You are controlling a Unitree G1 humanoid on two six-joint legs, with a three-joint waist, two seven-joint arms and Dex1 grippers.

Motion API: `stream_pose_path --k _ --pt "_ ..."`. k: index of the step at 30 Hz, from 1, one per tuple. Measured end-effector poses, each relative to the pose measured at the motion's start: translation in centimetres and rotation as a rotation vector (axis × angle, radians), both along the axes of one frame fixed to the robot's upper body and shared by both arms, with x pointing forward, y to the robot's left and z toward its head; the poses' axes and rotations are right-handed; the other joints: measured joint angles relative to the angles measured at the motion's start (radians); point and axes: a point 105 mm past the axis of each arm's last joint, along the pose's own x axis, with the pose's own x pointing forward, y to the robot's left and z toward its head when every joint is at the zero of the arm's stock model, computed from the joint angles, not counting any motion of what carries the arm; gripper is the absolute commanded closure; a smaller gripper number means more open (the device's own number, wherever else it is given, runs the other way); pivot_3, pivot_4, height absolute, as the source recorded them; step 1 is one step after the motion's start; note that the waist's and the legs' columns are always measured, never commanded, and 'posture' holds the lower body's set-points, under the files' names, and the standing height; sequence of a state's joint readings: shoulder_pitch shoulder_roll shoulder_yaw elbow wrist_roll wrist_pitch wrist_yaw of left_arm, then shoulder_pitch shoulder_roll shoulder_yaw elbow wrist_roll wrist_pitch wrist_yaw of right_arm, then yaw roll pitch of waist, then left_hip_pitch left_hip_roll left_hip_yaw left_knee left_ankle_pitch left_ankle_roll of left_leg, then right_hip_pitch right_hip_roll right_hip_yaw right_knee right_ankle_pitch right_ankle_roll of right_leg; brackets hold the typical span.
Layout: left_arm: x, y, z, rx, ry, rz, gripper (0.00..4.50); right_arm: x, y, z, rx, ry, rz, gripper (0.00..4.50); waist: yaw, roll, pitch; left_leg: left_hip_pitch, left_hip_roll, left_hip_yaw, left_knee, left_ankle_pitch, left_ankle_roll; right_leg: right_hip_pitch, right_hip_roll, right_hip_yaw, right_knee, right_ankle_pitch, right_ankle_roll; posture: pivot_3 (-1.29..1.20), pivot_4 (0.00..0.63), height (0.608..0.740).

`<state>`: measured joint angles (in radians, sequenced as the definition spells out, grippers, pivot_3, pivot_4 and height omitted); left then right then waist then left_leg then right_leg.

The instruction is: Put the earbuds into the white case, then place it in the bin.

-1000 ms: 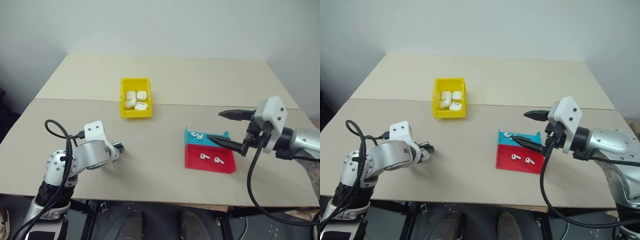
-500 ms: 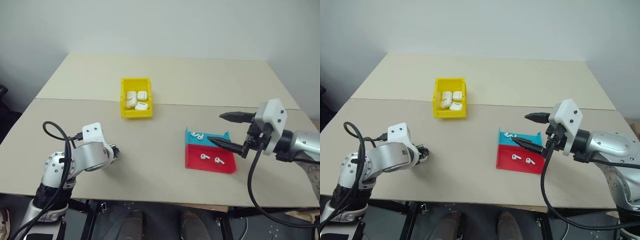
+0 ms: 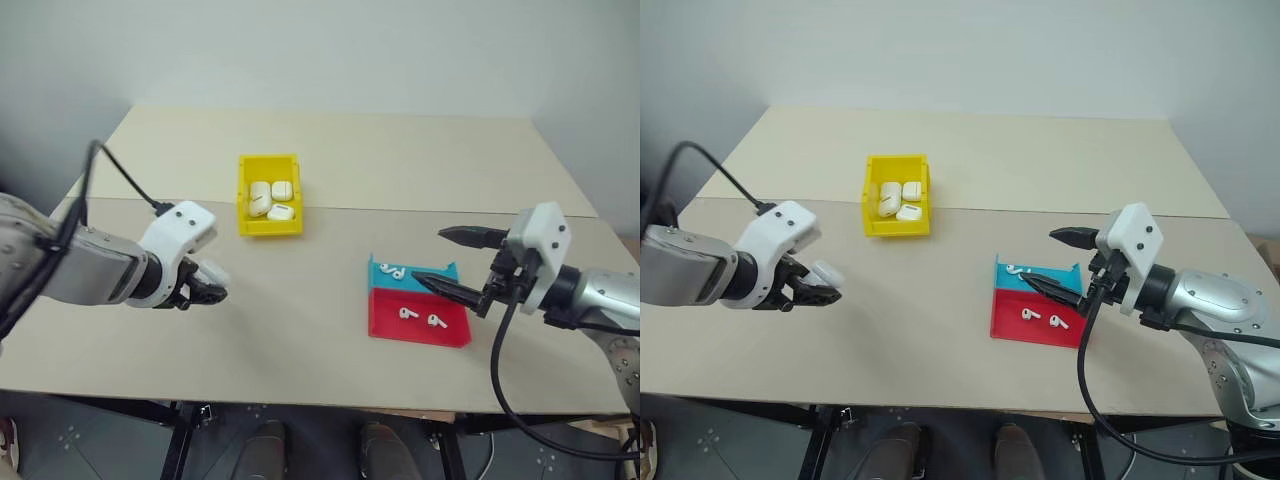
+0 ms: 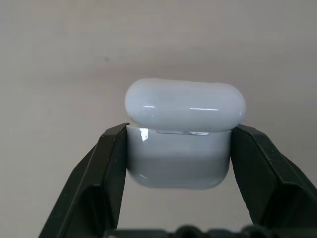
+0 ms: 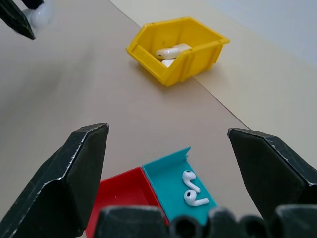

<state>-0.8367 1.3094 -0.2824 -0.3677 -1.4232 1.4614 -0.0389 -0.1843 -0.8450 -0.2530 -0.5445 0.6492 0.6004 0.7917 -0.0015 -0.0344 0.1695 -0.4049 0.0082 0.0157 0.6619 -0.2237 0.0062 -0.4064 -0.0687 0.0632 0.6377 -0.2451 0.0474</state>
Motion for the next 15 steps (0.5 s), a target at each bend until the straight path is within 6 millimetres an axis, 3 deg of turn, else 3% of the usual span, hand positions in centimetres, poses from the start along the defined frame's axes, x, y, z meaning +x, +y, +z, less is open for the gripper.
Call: stream_pose_path --k 4,7,10,12,15 --pt "2.3 -0.8 -0.6 0.012 -0.074 -0.374 1.70 -0.2 0.3 -0.5 0.015 0.006 -0.002 0.00 0.001 0.001 0.000 -0.002 0.005 0.001 -0.003 0.001 -0.002 0.000 0.004 0.000 -0.007 0.001 -0.004 0.00 0.150 0.740" --pt "3.2 -1.4 -3.0 0.125 -0.014 -0.681 1.70 -0.6 0.7 -0.6 0.025 -0.006 -0.004 0.00 0.008 0.001 0.000 -0.006 0.006 0.002 -0.002 0.000 0.000 -0.001 0.005 0.000 -0.009 0.001 -0.004 0.00 0.150 0.740" --pt "4.0 -1.7 -4.9 0.212 0.067 -0.841 1.70 -0.9 1.0 -0.5 0.037 -0.023 -0.010 0.00 0.013 0.001 0.000 -0.014 0.007 0.002 0.001 -0.001 0.002 -0.008 0.006 0.000 -0.010 0.002 -0.001 0.00 0.150 0.740" --pt "4.7 -1.8 -5.0 0.243 0.087 -0.903 1.70 -1.1 1.2 -0.6 0.045 -0.026 -0.020 0.00 0.013 0.000 0.000 -0.024 0.007 0.000 0.004 -0.001 0.003 -0.017 0.007 0.000 -0.008 0.003 0.000 0.00 0.150 0.740" --pt "5.5 -1.8 -4.8 0.286 0.101 -0.991 1.70 -1.5 1.3 -1.1 0.049 -0.022 -0.034 0.00 0.013 0.000 0.000 -0.025 0.007 -0.001 0.008 -0.003 0.007 -0.017 0.007 0.000 -0.007 0.003 0.000 0.00 0.150 0.740"
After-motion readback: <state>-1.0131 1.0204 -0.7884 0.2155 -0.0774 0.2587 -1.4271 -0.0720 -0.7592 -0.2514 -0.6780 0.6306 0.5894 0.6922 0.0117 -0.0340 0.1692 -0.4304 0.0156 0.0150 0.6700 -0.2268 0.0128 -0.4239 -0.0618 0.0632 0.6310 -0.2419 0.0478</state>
